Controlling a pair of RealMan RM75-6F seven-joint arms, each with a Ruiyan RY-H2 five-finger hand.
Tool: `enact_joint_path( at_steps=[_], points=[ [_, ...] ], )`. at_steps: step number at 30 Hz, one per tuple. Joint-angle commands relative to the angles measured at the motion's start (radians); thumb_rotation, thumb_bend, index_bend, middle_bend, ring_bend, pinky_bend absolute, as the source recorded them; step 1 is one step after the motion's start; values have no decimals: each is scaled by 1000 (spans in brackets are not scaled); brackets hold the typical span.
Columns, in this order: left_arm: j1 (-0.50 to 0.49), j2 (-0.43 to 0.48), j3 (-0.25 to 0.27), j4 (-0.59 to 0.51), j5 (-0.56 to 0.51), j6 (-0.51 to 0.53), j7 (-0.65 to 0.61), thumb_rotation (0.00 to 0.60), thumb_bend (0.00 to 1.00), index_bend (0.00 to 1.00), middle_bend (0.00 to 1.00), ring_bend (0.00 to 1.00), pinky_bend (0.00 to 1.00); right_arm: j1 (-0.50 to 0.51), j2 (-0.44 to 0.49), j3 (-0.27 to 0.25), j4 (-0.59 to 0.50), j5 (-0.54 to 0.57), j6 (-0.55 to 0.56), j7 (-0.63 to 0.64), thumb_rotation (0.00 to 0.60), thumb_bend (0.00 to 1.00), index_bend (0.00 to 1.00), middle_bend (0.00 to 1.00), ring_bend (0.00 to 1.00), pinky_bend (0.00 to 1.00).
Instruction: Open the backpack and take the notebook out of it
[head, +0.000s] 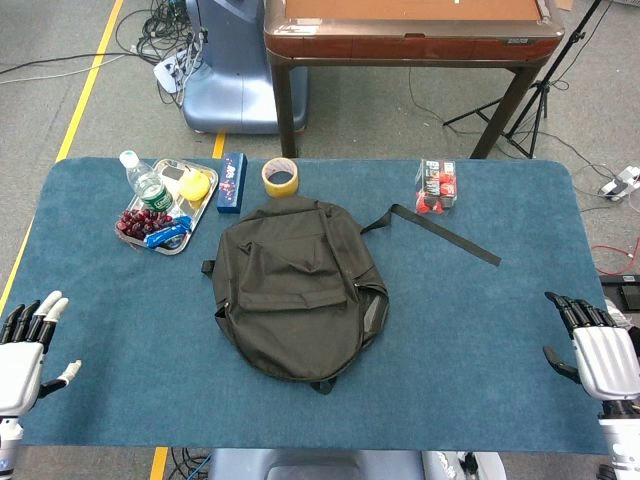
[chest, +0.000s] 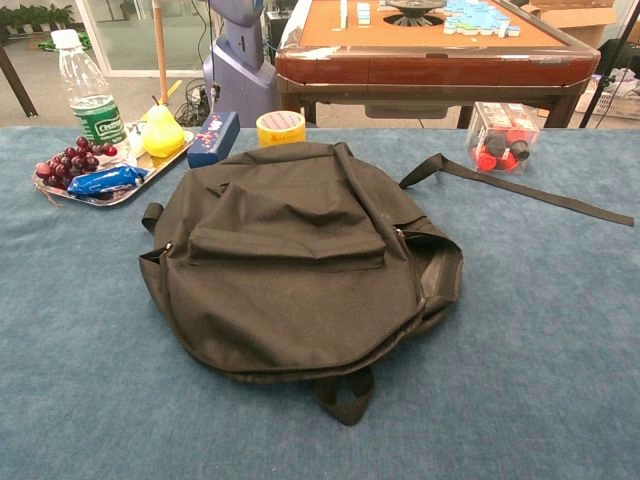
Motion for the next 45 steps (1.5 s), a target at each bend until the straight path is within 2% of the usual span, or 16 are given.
enact_joint_path(
  at_steps=[1, 9, 20, 30, 36, 45],
  points=[
    [-3, 3, 1, -4, -4, -9, 3, 600, 219, 86, 67, 46, 21, 1, -1, 1, 0, -4, 2, 1, 600, 266, 169, 237, 199, 305],
    [-35, 8, 10, 8, 35, -48, -32, 600, 219, 99, 67, 47, 21, 7, 15, 24, -9, -23, 36, 7, 600, 266, 169, 237, 199, 305],
    [-195, -12, 24, 85, 158, -216, -178, 600, 219, 109, 67, 48, 21, 27, 76, 76, -80, -9, 62, -55, 600, 266, 169, 237, 199, 305],
    [-360, -91, 47, 173, 288, -332, -263, 600, 219, 108, 67, 45, 20, 19, 98, 89, -104, 4, 85, -63, 600, 265, 169, 237, 198, 305],
    [-439, -173, 46, 235, 327, -359, -298, 600, 219, 99, 67, 44, 18, 12, 98, 86, -107, 8, 91, -58, 600, 266, 169, 237, 198, 305],
    [-537, -268, 57, 288, 359, -423, -249, 600, 218, 84, 60, 33, 13, 1, 98, 78, -109, 5, 101, -52, 600, 266, 169, 237, 199, 305]
  ],
)
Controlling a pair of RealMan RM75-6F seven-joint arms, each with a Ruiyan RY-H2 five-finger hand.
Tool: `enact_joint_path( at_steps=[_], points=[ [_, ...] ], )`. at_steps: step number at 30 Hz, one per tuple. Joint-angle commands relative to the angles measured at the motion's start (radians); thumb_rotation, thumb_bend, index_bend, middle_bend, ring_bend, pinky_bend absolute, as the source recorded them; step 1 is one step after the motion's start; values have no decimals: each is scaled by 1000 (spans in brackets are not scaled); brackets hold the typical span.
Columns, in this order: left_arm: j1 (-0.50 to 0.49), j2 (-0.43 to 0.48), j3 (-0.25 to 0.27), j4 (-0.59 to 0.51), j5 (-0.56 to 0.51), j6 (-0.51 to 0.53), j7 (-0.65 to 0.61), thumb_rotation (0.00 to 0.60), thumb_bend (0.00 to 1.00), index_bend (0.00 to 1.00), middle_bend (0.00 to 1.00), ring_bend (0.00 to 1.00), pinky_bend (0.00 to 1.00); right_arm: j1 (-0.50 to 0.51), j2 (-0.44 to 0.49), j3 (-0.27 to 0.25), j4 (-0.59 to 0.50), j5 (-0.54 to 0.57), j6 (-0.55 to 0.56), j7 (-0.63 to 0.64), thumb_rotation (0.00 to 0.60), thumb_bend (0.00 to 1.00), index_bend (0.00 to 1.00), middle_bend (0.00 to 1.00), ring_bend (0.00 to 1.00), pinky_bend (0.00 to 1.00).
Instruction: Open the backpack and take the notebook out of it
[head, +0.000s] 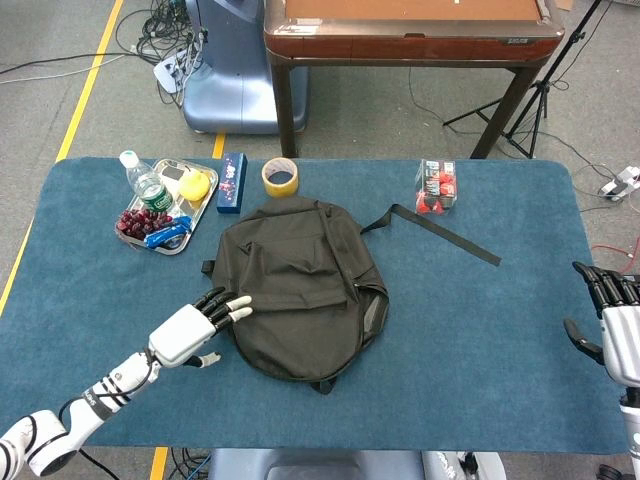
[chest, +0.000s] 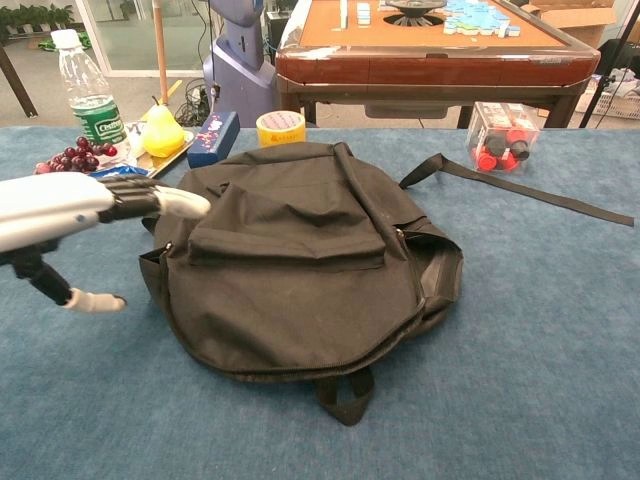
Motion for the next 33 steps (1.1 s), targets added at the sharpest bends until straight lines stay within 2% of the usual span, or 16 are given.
enact_joint_path(
  at_steps=[1, 12, 21, 24, 33],
  points=[
    [-26, -28, 7, 14, 6, -24, 24, 600, 218, 83, 59, 31, 13, -4, 1, -3, 1, 1, 3, 3, 600, 266, 169, 237, 199, 305],
    [-94, -104, -7, 23, -78, -126, 83, 600, 219, 99, 49, 24, 11, -26, 1, -12, 14, 3, 19, 28, 600, 266, 169, 237, 199, 305],
    [-129, -153, -16, 56, -139, -176, 127, 600, 218, 214, 49, 25, 11, -43, -1, -18, 34, 7, 31, 57, 600, 266, 169, 237, 198, 305],
    [-138, -163, -18, 63, -158, -190, 142, 600, 219, 307, 49, 24, 11, -46, -2, -18, 41, 8, 33, 65, 600, 266, 169, 237, 199, 305],
    [-155, -183, -23, 78, -203, -211, 147, 600, 220, 408, 49, 26, 11, -52, -7, -17, 61, 15, 33, 89, 600, 266, 169, 237, 199, 305]
  ],
)
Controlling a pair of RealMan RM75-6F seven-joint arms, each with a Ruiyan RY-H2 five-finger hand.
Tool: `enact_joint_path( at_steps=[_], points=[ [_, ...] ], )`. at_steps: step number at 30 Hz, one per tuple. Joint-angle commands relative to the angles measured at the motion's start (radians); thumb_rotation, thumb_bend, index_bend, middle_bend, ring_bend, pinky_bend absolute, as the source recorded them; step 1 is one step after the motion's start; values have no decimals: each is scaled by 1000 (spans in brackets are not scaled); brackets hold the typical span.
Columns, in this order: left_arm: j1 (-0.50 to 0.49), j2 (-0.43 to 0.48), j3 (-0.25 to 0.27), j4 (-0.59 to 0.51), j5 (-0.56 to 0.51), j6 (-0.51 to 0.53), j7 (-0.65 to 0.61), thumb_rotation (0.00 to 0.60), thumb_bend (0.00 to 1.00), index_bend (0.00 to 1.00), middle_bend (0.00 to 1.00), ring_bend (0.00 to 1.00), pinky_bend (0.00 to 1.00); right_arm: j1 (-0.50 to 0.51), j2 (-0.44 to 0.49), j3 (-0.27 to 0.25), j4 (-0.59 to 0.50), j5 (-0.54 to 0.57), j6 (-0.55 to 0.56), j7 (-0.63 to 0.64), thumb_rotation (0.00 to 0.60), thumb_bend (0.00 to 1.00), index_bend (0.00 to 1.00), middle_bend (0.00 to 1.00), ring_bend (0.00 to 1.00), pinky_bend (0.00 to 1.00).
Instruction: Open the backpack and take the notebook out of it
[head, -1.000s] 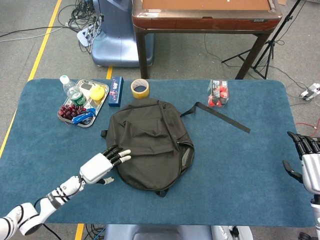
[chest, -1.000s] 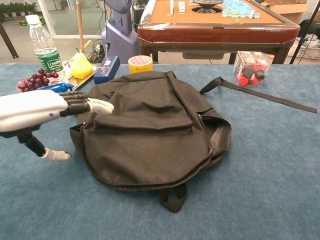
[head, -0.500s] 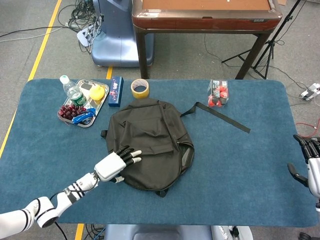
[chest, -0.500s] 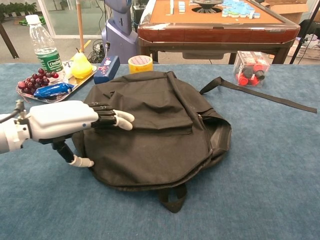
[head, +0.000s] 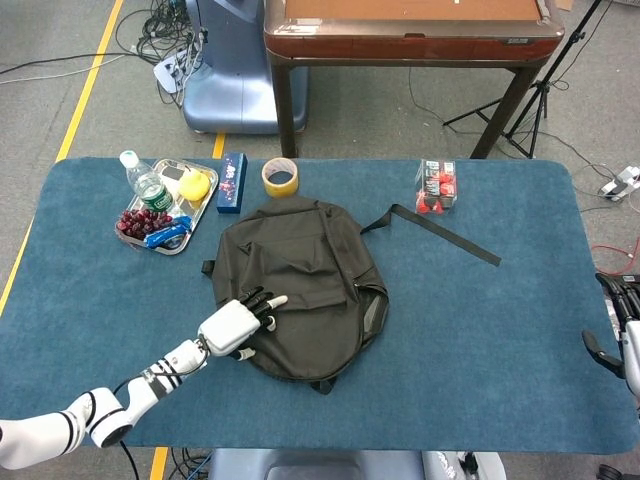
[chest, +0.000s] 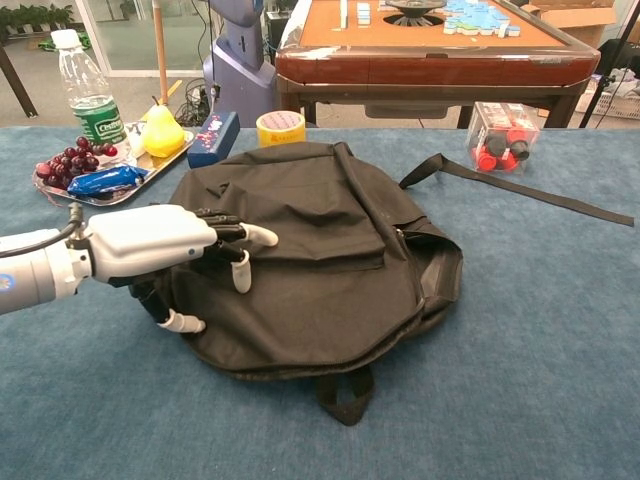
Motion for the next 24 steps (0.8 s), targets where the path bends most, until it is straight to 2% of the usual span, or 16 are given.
enact_joint_path(
  at_steps=[1, 12, 24],
  points=[
    [-6, -4, 0, 5, -13, -6, -7, 600, 223, 420, 49, 27, 11, -1, -2, 0, 7, 3, -3, 8, 600, 266, 169, 237, 199, 305],
    [-12, 1, 12, 12, -26, 18, -26, 600, 439, 518, 84, 50, 11, 2, -9, 3, 30, 13, -20, 29, 600, 266, 169, 237, 198, 305],
    [-1, 22, 11, -16, -39, 70, -41, 600, 551, 625, 179, 119, 12, 5, -7, 5, 28, 7, -22, 30, 600, 266, 169, 237, 199, 304]
  ],
)
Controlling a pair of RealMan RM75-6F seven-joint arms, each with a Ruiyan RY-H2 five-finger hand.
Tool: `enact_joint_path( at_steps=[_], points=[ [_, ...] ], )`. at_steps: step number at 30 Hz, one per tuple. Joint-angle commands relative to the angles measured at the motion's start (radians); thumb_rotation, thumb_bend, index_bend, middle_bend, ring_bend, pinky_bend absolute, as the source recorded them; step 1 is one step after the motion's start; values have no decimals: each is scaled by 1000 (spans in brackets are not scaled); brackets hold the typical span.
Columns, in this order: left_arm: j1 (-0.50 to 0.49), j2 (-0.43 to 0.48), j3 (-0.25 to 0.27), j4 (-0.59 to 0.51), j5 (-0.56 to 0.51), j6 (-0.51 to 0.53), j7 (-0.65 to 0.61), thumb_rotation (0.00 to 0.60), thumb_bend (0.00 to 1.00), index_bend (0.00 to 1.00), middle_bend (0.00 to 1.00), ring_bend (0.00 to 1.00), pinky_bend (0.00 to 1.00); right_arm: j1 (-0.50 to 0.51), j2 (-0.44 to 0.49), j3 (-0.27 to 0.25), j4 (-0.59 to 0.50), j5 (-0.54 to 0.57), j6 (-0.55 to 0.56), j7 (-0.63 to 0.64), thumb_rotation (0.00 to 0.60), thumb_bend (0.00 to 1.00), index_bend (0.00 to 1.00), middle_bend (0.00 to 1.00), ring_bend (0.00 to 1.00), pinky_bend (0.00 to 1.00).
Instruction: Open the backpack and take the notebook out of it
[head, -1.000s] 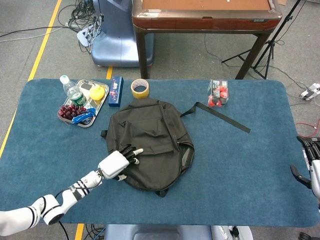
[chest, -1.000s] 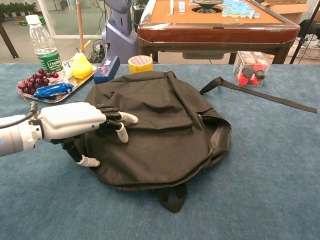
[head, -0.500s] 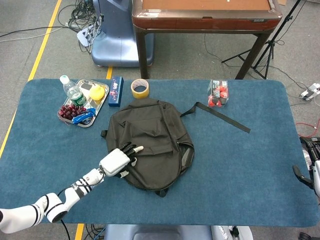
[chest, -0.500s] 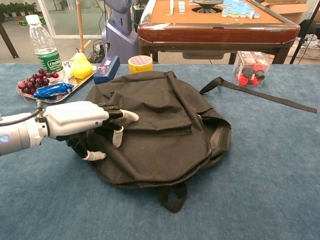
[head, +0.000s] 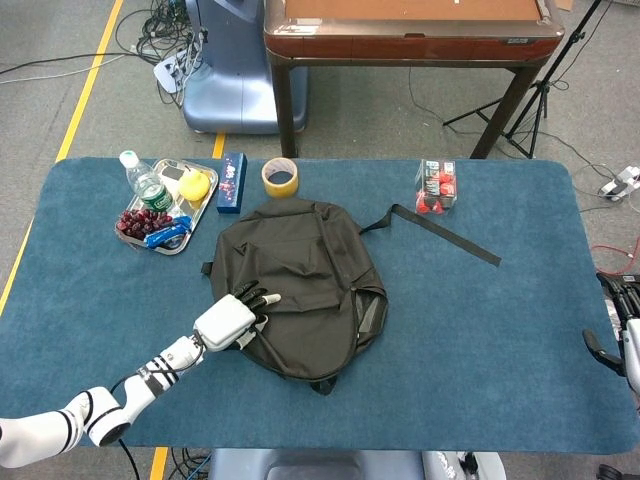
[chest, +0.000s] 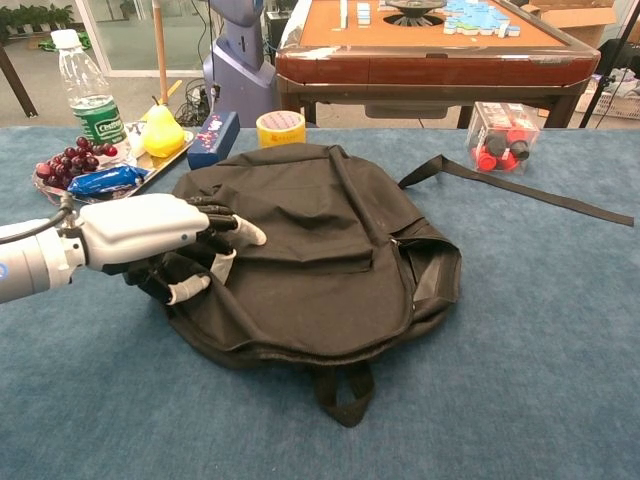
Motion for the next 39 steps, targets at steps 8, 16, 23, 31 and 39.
enact_joint_path(
  at_steps=[8, 16, 23, 31, 39],
  points=[
    [15, 55, -47, -80, -19, 92, -63, 600, 560, 669, 349, 284, 117, 2, 3, -8, -12, -24, 0, -3, 600, 266, 169, 237, 199, 305],
    [7, 89, -72, -124, -32, 110, -99, 600, 563, 691, 633, 528, 283, 5, 2, -11, -13, -34, -3, 0, 600, 266, 169, 237, 198, 304],
    [-10, 108, -117, -158, -66, 112, -136, 600, 563, 685, 727, 603, 320, 27, 13, -31, -36, -81, -40, 9, 600, 266, 169, 237, 201, 306],
    [-25, 118, -162, -194, -145, 79, -147, 600, 563, 681, 727, 602, 320, 108, 26, -85, -92, -215, -157, 42, 600, 266, 199, 263, 215, 317],
    [-31, 116, -186, -209, -204, 58, -130, 600, 563, 678, 727, 599, 322, 233, 28, -129, -160, -320, -340, 70, 600, 266, 223, 282, 228, 333]
  ],
)
